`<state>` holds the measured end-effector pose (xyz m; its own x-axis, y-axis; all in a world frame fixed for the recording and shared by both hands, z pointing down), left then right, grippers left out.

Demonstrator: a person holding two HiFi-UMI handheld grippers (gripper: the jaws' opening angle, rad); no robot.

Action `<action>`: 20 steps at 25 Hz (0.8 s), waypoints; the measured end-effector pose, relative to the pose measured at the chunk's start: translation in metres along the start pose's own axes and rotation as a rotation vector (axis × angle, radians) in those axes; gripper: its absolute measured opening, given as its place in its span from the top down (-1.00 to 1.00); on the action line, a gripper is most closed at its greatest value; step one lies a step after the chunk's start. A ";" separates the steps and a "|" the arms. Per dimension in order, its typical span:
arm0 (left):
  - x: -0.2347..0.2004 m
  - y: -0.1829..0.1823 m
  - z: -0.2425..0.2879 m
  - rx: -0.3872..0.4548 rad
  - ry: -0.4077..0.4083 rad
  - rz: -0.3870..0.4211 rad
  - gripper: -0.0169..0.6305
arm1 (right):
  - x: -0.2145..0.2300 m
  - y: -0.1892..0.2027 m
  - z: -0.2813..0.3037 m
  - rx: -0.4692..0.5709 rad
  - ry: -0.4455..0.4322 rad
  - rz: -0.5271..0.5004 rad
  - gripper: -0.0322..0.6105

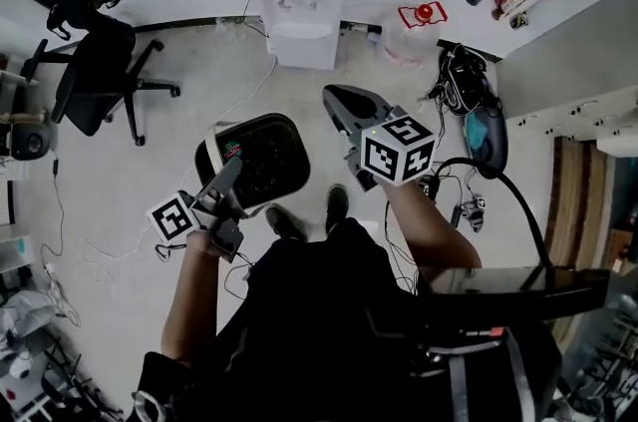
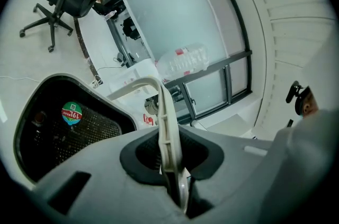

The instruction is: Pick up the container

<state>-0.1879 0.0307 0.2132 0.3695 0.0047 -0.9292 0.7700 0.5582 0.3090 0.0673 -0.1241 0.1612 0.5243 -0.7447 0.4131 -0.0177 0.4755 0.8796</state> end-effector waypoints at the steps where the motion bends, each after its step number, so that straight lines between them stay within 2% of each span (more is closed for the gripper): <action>1: 0.003 -0.002 -0.002 0.007 0.002 -0.001 0.78 | 0.000 -0.006 -0.002 0.016 0.004 -0.002 0.86; 5: 0.025 -0.015 -0.016 0.018 0.032 0.016 0.78 | -0.011 -0.029 -0.009 0.077 0.009 0.005 0.86; 8: 0.040 -0.021 -0.022 0.012 0.064 0.047 0.78 | -0.025 -0.046 -0.017 0.085 0.016 -0.054 0.86; 12: 0.053 -0.033 -0.030 0.000 0.057 0.065 0.78 | -0.047 -0.068 -0.018 0.117 0.043 -0.132 0.87; 16: 0.062 -0.040 -0.031 -0.022 0.056 0.079 0.78 | -0.059 -0.084 -0.022 0.194 0.087 -0.101 0.87; 20: 0.069 -0.038 -0.032 -0.034 0.083 0.060 0.78 | -0.069 -0.086 -0.023 0.179 0.079 -0.138 0.87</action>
<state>-0.2087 0.0365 0.1309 0.3691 0.1068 -0.9232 0.7291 0.5827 0.3590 0.0524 -0.1025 0.0510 0.5968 -0.7547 0.2724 -0.0885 0.2755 0.9572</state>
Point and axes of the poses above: the fingertips, and each gripper's own axes: z forward along the fingers, x to its right, y out of its underside, the point moved 8 cm from there along -z, backward along the fingers, and after that the axes turned 3 degrees about -y, right-handed, at the moved point
